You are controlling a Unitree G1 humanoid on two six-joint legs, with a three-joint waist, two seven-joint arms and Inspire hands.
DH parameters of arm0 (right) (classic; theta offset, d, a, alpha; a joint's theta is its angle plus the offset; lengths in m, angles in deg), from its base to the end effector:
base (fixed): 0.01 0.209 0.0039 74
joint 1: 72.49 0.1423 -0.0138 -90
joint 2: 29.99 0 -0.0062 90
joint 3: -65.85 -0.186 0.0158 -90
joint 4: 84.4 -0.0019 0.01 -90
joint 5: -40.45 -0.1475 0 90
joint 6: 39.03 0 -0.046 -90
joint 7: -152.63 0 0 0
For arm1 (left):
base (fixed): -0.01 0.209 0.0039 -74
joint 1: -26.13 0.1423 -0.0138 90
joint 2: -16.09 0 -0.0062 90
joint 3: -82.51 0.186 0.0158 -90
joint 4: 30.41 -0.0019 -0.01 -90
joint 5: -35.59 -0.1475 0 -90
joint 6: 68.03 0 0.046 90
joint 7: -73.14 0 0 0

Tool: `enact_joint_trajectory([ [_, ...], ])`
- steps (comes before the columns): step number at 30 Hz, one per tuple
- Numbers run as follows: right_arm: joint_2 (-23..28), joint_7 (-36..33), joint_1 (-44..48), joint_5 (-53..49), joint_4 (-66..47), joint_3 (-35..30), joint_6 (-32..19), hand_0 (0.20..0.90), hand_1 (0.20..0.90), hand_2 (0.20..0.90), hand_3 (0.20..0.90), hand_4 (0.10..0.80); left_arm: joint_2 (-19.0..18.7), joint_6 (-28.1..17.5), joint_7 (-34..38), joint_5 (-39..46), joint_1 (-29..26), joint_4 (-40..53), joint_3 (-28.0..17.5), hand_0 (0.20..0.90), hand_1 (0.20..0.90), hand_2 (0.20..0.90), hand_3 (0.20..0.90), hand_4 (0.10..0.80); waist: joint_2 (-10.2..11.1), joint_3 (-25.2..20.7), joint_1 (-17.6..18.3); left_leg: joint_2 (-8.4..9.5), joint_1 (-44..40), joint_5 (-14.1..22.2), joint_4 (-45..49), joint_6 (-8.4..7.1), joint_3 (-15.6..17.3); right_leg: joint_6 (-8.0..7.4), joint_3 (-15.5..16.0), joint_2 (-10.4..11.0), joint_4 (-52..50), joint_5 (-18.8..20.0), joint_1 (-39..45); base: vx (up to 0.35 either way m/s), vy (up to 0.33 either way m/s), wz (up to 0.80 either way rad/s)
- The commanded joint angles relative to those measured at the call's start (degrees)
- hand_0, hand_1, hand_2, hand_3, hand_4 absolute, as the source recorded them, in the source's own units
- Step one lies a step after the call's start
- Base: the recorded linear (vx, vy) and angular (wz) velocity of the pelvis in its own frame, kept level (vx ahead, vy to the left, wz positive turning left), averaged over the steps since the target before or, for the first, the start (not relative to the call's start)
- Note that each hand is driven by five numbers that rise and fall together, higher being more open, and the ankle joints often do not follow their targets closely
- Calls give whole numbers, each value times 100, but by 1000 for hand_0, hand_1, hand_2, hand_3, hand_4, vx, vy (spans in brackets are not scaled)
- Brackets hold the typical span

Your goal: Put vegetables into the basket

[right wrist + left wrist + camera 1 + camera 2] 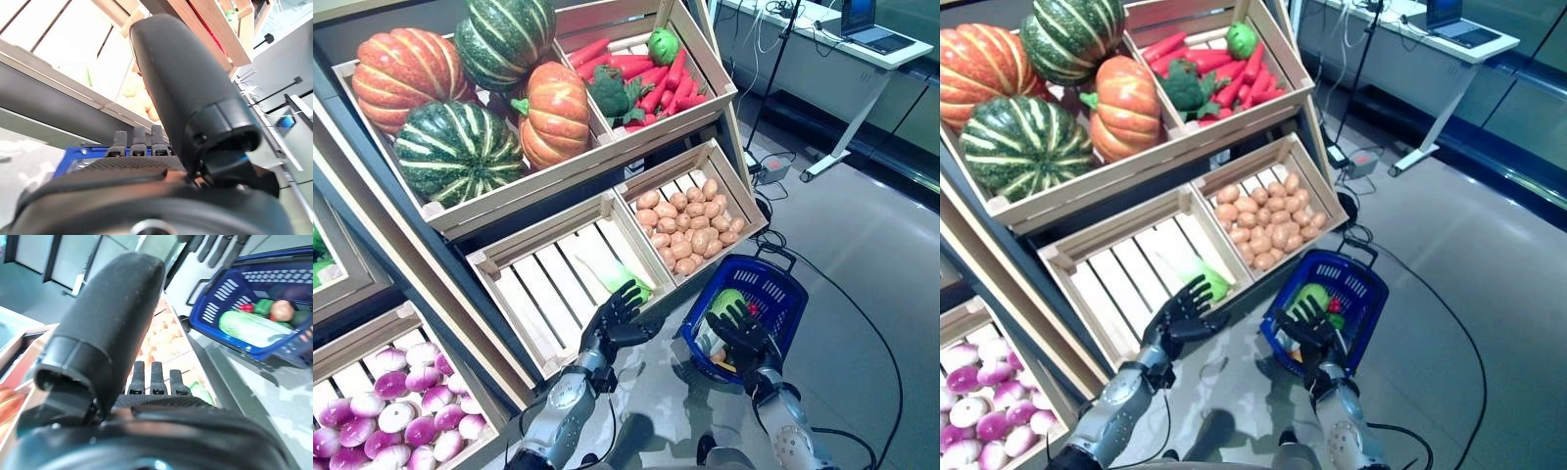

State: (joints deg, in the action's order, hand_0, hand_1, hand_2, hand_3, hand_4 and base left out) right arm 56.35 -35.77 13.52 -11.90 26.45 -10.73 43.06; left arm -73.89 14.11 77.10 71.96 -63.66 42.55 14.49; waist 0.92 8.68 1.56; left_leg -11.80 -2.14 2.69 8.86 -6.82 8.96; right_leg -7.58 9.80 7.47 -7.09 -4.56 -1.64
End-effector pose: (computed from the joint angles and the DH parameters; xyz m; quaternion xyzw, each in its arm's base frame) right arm 0.1749 -0.1683 -0.0384 0.3003 0.1998 -0.1083 0.9264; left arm 0.1896 0.1482 -0.0208 -0.1459 0.1541 -0.0606 0.9753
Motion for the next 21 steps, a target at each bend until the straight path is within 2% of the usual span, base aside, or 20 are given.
enact_joint_trajectory([
  [1,138,110,134,271,-415,214,-485,900,900,900,900,800,-241,-816,-449,183,-81,586,-176,900,900,900,900,800,270,315,-113,119,1294,-943,2060,14,-336,600,-52,-46,472,565,526,198,95,8],
  [3,180,42,178,269,-271,211,-495,900,900,900,900,800,-257,-812,-595,330,12,598,-309,900,900,900,900,800,165,421,-223,114,1246,-1040,1501,-45,-371,513,-29,-77,418,475,651,276,200,-3],
  [4,197,0,189,203,-248,196,-569,900,900,900,900,800,-275,-810,-720,364,56,633,-363,900,900,900,900,800,43,453,-331,67,1186,-1246,551,-89,-380,425,-7,-138,425,356,812,304,235,-14],
  [8,172,-112,259,45,-196,114,-877,900,900,900,900,800,-349,-908,-591,-134,-170,761,-211,900,900,900,900,800,-2,546,-579,-53,1369,-1771,-1075,-198,-487,265,-97,-135,594,62,1363,294,253,-1],
  [12,25,-417,248,28,-83,46,-1074,900,900,900,900,800,-486,-794,-445,-673,-453,686,-130,900,900,900,900,800,40,420,-626,121,1342,-1436,-963,-12,-369,58,-50,182,411,-141,1578,314,307,-9],
  [13,-85,-762,134,-121,-102,-45,-1084,900,900,900,900,800,-635,-693,-481,-836,-484,717,-72,900,900,900,900,800,75,330,-630,203,1493,-1251,-515,72,-389,-59,-31,388,121,-200,1626,334,285,-53],
  [14,-124,-768,119,-175,-70,-68,-1080,900,900,900,900,800,-677,-656,-499,-890,-476,740,-65,900,900,900,900,800,89,293,-638,285,1477,-1176,-480,162,-468,-98,-88,441,-11,-186,1597,346,284,-45],
  [15,-178,-766,110,-196,-4,-87,-1079,900,900,900,900,800,-716,-623,-508,-1004,-470,742,-41,900,900,900,900,800,101,251,-648,389,1432,-1111,-490,265,-531,-137,-144,513,-195,-45,1573,303,252,-34],
  [16,-289,-793,108,-165,109,-116,-1084,900,900,900,900,800,-786,-549,-473,-1198,-478,711,49,900,900,900,900,800,138,161,-648,604,1315,-1034,-555,422,-547,-211,-224,711,-635,480,1435,335,299,-26],
  [17,-355,-774,84,-129,91,-125,-1089,900,900,900,900,800,-829,-471,-480,-1203,-495,712,132,900,900,900,900,800,110,105,-621,701,1213,-991,-601,500,-557,-242,-268,837,-1080,819,1222,342,315,-30],
  [19,-442,-809,-22,69,-25,-54,-1123,900,900,900,900,800,-885,-328,-542,-1299,-480,634,245,900,900,900,900,800,-60,45,-505,785,824,-845,-744,629,-530,-200,-263,1036,-2000,1306,583,351,297,-4],
  [21,-492,-999,-59,205,-95,-25,-966,900,900,900,900,800,-914,-166,-511,-1278,-437,597,185,900,900,900,900,800,-181,39,-357,730,394,-799,-955,612,-280,-150,-228,1000,-2261,1222,13,295,168,-1],
])
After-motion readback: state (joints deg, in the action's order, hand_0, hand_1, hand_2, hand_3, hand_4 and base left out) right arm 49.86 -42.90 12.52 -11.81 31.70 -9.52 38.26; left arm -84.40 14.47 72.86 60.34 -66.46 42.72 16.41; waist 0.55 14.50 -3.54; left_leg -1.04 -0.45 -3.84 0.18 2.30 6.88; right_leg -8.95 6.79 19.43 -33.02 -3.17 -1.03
